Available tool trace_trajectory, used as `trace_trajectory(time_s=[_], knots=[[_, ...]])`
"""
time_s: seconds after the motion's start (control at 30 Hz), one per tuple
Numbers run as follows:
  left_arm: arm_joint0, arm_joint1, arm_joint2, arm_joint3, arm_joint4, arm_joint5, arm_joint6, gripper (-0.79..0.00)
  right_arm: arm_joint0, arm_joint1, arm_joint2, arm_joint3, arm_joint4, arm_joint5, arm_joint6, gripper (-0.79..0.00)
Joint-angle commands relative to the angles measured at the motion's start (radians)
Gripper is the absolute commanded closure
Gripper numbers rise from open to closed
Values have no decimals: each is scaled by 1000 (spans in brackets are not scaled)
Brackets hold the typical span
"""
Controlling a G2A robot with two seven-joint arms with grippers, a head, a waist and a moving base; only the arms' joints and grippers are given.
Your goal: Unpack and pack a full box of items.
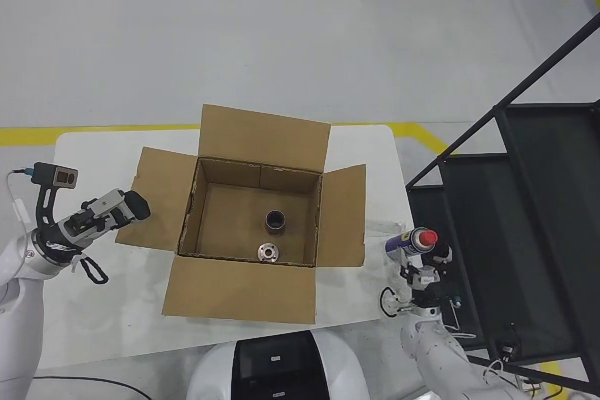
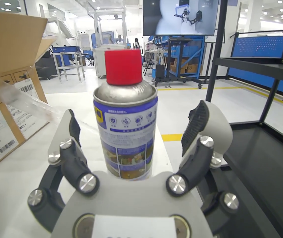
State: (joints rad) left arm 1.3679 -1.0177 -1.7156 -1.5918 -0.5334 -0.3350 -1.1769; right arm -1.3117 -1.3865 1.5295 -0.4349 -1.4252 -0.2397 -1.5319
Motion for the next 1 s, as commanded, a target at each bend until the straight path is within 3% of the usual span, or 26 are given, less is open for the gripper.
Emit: trace_trajectory(time_s=[0.0, 0.33, 0.47, 0.73, 0.97], knots=[[0, 0, 0, 0, 0, 0, 0, -785, -25, 6, 0, -61, -17, 13, 9, -785], [0, 0, 0, 0, 0, 0, 0, -785, -235, 34, 66, -561, -36, 169, 200, -785], [0, 0, 0, 0, 0, 0, 0, -785, -338, 40, 87, -762, -41, 179, 298, -785], [0, 0, 0, 0, 0, 0, 0, -785, -555, 47, 124, -1156, -25, 139, 517, -785], [0, 0, 0, 0, 0, 0, 0, -785, -669, 51, 110, -1393, 64, -9, 701, -785]])
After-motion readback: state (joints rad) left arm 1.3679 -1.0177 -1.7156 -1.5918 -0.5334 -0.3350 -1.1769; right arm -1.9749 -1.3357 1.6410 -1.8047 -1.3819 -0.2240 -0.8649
